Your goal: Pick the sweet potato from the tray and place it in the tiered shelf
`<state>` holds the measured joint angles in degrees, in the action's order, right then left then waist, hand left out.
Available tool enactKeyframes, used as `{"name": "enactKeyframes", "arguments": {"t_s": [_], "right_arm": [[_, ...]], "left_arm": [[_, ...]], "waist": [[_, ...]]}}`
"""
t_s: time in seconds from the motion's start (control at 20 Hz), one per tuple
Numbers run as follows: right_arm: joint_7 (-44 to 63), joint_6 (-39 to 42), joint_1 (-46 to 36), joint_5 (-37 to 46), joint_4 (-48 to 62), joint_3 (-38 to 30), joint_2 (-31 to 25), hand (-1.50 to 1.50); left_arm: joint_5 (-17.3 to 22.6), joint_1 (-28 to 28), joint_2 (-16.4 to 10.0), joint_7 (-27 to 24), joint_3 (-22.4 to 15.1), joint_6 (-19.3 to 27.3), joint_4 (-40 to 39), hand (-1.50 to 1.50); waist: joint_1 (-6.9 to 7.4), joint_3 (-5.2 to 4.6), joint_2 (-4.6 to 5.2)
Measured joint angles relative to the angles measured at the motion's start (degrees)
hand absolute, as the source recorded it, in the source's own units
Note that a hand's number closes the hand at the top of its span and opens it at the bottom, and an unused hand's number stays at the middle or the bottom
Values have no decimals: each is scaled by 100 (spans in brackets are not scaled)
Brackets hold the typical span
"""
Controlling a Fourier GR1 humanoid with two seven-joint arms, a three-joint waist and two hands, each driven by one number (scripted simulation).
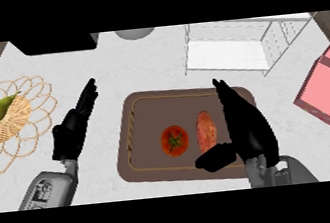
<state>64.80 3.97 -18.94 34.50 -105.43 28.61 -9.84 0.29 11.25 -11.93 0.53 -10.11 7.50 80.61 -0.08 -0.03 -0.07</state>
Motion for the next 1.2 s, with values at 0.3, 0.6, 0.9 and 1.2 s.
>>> {"name": "enactKeyframes", "arguments": {"t_s": [0.3,0.6,0.9,1.2], "right_arm": [[-85,154,12,246,262,-133,275,-150],[-213,231,223,550,633,-125,503,-150],[-369,312,393,807,746,-265,650,-150],[-531,305,281,1001,1261,-451,837,-150]], "left_arm": [[-55,42,61,57,67,-81,9,0],[-75,-49,69,164,142,-175,217,0],[-310,-173,306,7,76,-122,177,0],[-299,-195,262,10,272,-304,210,0]], "waist": [[7,0,4],[19,2,3],[7,2,4],[16,3,7]]}}
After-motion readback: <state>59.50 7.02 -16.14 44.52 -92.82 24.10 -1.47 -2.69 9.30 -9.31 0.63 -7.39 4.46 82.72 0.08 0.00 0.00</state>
